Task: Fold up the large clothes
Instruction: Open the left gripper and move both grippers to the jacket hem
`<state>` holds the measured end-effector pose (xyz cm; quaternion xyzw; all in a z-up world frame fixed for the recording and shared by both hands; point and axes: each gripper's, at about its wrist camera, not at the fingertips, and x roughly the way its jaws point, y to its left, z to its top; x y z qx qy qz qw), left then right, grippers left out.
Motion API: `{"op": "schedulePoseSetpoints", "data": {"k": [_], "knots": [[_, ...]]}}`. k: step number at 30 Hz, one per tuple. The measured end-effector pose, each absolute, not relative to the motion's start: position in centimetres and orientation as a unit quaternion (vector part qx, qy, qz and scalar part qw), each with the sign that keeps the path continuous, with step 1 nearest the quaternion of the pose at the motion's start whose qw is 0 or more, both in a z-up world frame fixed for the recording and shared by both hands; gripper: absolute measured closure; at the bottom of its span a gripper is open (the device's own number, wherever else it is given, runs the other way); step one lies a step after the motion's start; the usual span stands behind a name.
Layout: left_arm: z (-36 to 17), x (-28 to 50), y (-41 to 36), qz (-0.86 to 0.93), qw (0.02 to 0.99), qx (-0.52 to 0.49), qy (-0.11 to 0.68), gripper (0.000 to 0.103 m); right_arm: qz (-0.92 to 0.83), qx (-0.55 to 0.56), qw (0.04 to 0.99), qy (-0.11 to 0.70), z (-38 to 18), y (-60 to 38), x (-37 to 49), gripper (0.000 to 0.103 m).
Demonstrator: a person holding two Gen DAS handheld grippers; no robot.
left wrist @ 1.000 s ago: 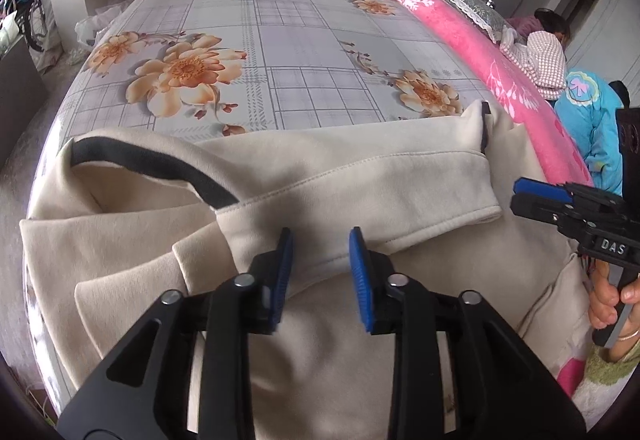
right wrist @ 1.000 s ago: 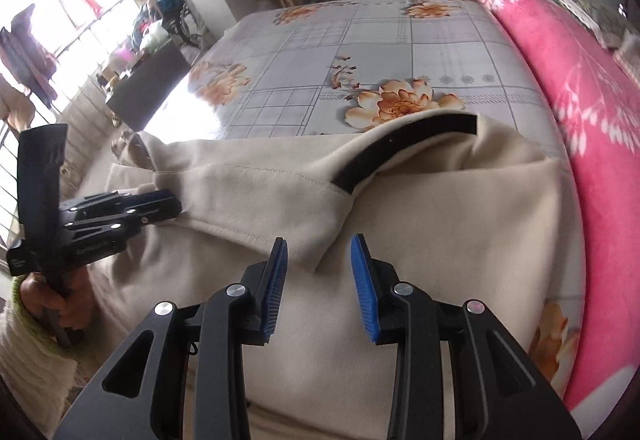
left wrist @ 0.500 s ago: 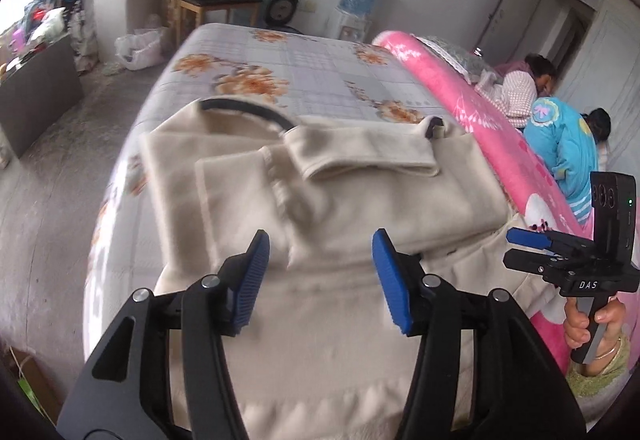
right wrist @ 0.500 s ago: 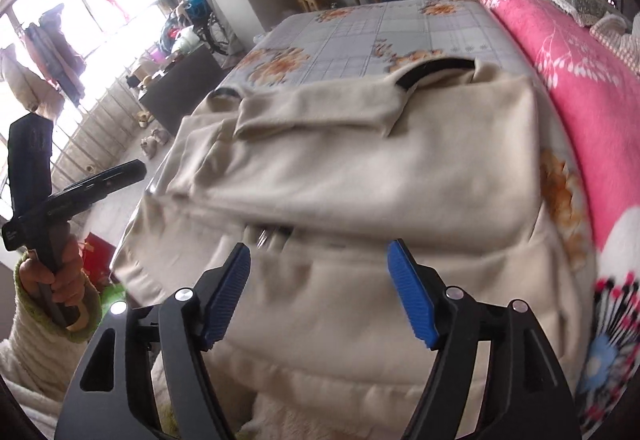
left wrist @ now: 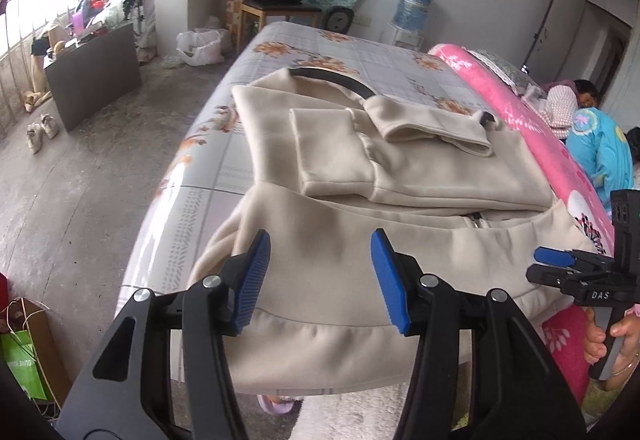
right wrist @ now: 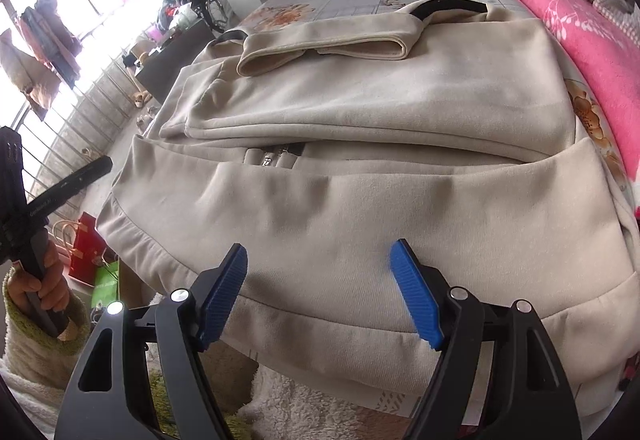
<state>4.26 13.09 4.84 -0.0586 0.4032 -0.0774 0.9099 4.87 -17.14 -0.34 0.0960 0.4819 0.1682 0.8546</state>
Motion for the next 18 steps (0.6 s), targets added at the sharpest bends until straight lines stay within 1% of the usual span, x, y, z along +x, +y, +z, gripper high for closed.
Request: {"op": "schedulePoseSetpoints", "data": {"k": [2,3,4,6,11,18], "knots": [[4.4,4.6,13.7,-0.063,0.908,-0.054,0.410,0.054,0.167,0.090,0.856,0.480,-0.4,-17.0,4.8,0.030],[4.1,4.7,13.9,-0.058,0.907,-0.053,0.415,0.056,0.166,0.089,0.857,0.479,-0.4,-17.0,4.8,0.030],[3.7,4.7,14.2,-0.054,0.904,-0.054,0.421,0.060,0.166,0.088,0.858,0.479,-0.4,-16.9,4.8,0.030],[2.8,5.0,15.0,-0.046,0.895,-0.061,0.440,0.062,0.163,0.086,0.858,0.479,-0.4,-16.8,4.8,0.029],[0.9,5.4,16.9,-0.046,0.877,-0.093,0.469,0.063,0.161,0.084,0.857,0.483,-0.4,-16.8,4.9,0.029],[0.5,6.0,18.3,-0.090,0.875,-0.133,0.456,0.063,0.156,0.072,0.857,0.486,-0.4,-16.3,5.0,0.025]]}}
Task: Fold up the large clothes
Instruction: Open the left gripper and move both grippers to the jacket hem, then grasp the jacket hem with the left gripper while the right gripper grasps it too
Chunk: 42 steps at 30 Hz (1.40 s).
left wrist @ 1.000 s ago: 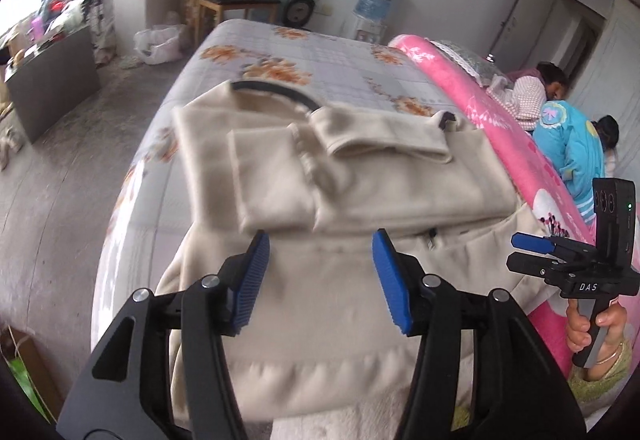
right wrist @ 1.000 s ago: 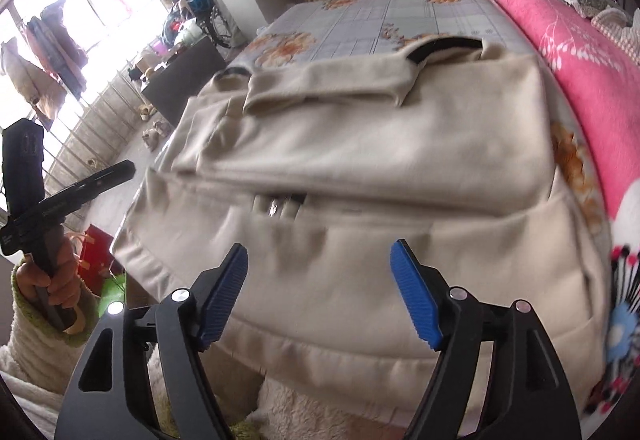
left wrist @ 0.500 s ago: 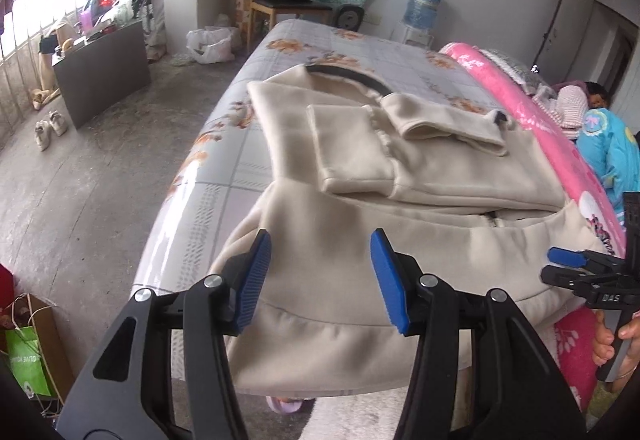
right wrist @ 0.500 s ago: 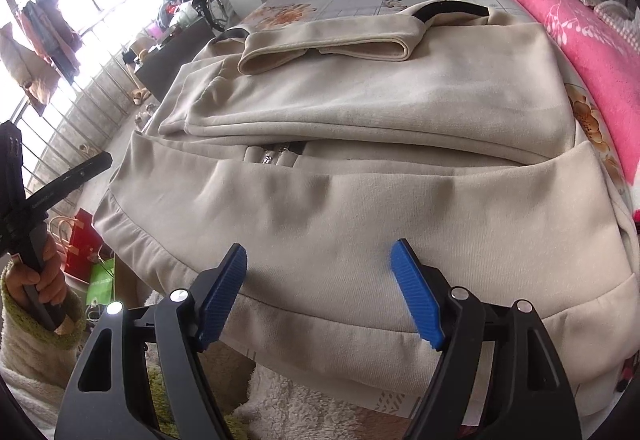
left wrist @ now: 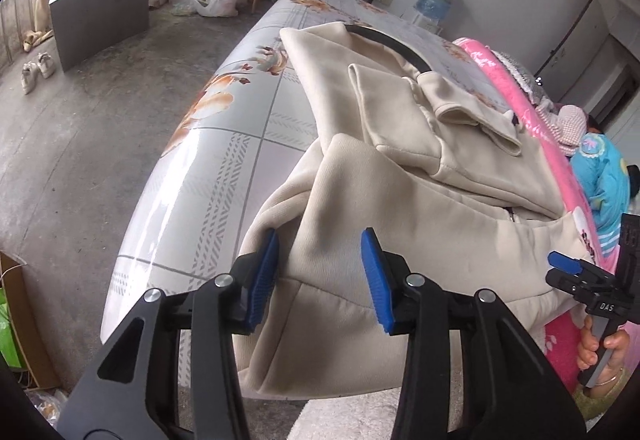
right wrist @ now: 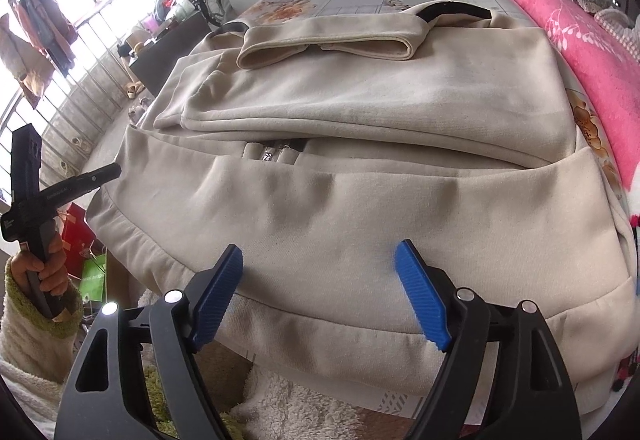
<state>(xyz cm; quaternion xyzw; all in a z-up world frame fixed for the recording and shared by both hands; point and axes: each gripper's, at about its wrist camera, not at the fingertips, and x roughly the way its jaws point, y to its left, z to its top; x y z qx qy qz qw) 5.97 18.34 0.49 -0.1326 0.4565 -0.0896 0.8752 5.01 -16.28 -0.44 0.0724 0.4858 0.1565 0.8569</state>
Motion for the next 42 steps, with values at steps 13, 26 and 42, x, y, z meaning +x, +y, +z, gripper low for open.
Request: {"op": "schedulePoseSetpoints", "data": {"k": [13,26,42], "knots": [[1.1,6.7,18.5,-0.221,0.861,-0.206,0.410,0.064,0.150,0.068,0.855,0.492,-0.5,-16.1,5.1,0.024],[0.7,7.9,16.3,-0.196,0.873,-0.146,0.421,0.066,0.150,0.066,0.856,0.491,-0.5,-16.0,5.2,0.024],[1.0,6.2,9.8,-0.014,0.904,0.108,0.414,0.082,0.107,0.112,0.872,0.465,0.8,-20.6,2.7,0.024]]}}
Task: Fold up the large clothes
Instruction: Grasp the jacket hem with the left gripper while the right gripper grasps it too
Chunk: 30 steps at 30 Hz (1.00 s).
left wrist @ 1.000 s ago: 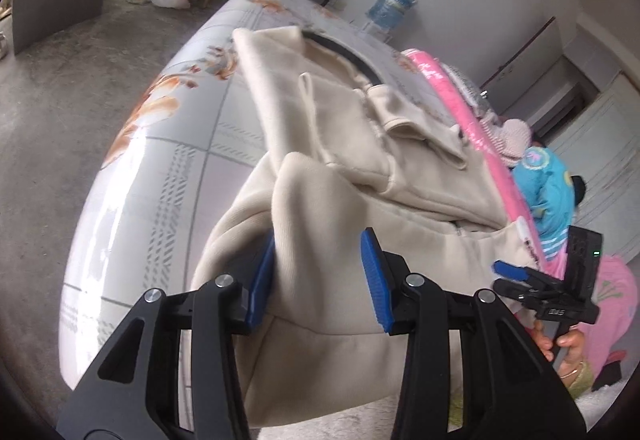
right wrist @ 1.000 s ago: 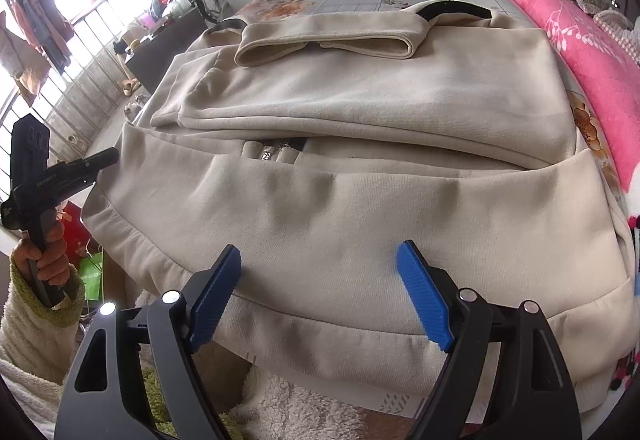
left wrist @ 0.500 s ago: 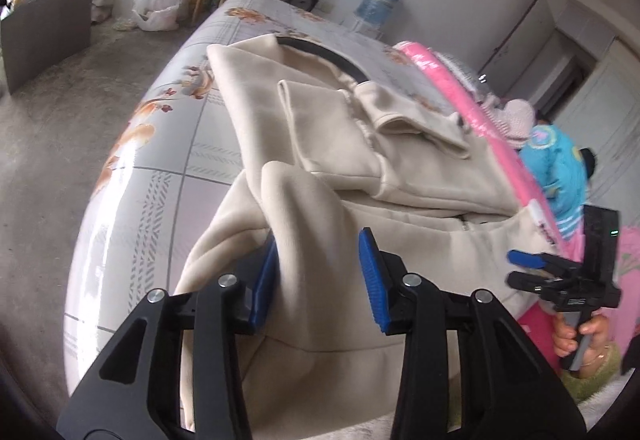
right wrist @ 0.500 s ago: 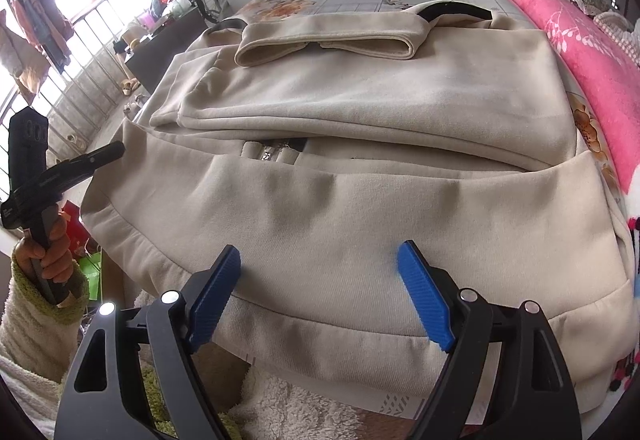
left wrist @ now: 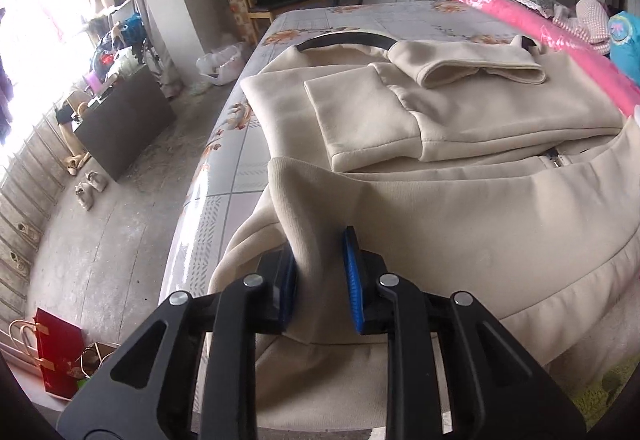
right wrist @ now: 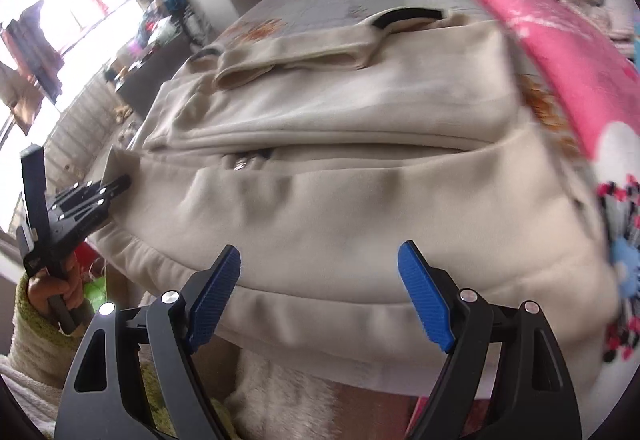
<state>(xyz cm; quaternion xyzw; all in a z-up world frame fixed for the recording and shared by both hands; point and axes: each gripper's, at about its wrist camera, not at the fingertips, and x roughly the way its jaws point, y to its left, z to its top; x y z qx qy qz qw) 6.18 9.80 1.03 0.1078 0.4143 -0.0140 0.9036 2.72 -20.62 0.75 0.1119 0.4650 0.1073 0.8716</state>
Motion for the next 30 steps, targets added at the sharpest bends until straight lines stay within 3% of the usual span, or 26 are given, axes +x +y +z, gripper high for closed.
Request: {"op": "schedulePoseSetpoints", "data": {"k": [4,6,8,16,18,30], "knots": [[1.1,6.2,9.7,-0.008,0.902,0.115,0.416,0.082,0.043,0.146,0.885,0.441,1.9,-26.1,1.2,0.026],[1.0,6.1,9.5,-0.005,0.901,0.117,0.417,0.082,0.024,0.159,0.885,0.436,2.0,-28.0,1.1,0.037],[0.9,6.1,9.3,-0.001,0.901,0.119,0.417,0.082,0.031,0.183,0.883,0.431,1.9,-29.4,1.6,0.040],[0.8,6.3,9.0,0.005,0.899,0.122,0.420,0.082,0.012,0.138,0.892,0.430,2.2,-29.7,5.0,0.045],[0.8,6.3,9.0,0.006,0.899,0.124,0.420,0.082,0.012,0.142,0.886,0.442,1.3,-30.3,6.1,0.052],[0.9,6.4,9.1,0.004,0.897,0.119,0.426,0.082,0.052,0.149,0.876,0.456,-0.3,-30.2,9.2,0.067]]}}
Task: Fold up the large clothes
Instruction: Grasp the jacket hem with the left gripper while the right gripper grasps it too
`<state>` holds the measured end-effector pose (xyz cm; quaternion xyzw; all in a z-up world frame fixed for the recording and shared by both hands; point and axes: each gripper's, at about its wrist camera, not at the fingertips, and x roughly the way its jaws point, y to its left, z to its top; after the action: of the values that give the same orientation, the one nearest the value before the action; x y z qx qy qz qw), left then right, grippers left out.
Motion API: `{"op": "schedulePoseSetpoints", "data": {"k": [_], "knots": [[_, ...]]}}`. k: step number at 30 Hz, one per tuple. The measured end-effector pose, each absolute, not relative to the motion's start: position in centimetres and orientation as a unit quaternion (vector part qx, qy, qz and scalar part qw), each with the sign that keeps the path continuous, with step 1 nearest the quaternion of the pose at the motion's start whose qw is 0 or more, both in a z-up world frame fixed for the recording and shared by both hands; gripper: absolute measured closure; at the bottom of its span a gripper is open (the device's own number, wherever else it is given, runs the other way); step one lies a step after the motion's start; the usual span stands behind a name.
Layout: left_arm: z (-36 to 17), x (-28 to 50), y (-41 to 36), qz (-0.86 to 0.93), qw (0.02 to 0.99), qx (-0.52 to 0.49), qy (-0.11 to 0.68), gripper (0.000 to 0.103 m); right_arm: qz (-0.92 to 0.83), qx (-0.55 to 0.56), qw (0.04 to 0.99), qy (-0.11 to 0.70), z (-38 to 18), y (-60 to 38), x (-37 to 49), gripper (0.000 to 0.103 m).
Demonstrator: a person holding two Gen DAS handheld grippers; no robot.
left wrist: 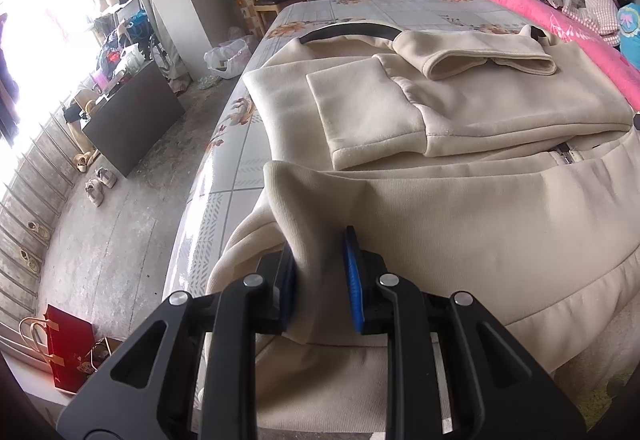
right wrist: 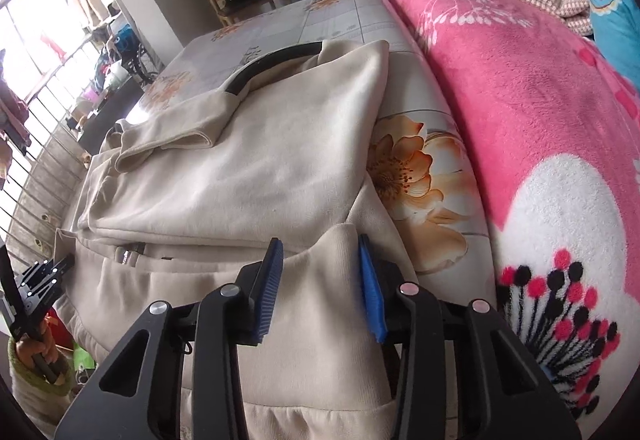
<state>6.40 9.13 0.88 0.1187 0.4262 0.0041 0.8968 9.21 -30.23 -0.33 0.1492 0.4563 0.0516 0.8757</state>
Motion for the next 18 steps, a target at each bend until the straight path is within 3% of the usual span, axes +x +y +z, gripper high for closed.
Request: {"op": "schedulePoseSetpoints", "data": {"k": [5,12,18], "knots": [[0.9,6.4,9.3,0.003,0.897,0.113,0.428,0.082,0.056,0.143,0.868,0.473,0.0,-30.4,7.3,0.068],[1.0,6.6,9.5,0.002,0.895,0.106,0.434,0.082,0.019,0.069,0.869,0.490,-0.5,-28.8,6.4,0.082],[1.1,6.6,9.6,0.006,0.894,0.100,0.437,0.082,-0.015,-0.006,0.874,0.487,-0.7,-26.7,6.6,0.082]]}}
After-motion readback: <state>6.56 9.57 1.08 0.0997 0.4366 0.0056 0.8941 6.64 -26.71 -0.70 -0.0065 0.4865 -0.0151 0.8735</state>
